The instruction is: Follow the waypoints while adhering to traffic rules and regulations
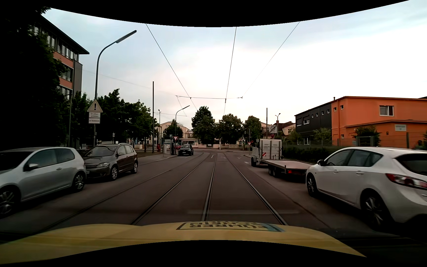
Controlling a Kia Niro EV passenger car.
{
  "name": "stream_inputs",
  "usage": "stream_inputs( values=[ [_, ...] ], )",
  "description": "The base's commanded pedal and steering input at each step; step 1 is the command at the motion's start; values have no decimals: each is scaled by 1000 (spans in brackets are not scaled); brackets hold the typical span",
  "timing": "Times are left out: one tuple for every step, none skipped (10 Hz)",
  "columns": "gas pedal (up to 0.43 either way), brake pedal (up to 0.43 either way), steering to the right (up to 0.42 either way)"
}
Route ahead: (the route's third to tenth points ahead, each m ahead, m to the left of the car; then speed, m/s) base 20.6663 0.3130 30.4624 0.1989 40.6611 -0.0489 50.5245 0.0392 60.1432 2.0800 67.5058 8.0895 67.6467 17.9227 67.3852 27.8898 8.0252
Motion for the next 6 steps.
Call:
stream_inputs(
  values=[
    [67,0,6],
    [67,0,6],
    [67,0,6],
    [67,0,6],
    [67,0,5],
    [67,0,5]
  ],
)
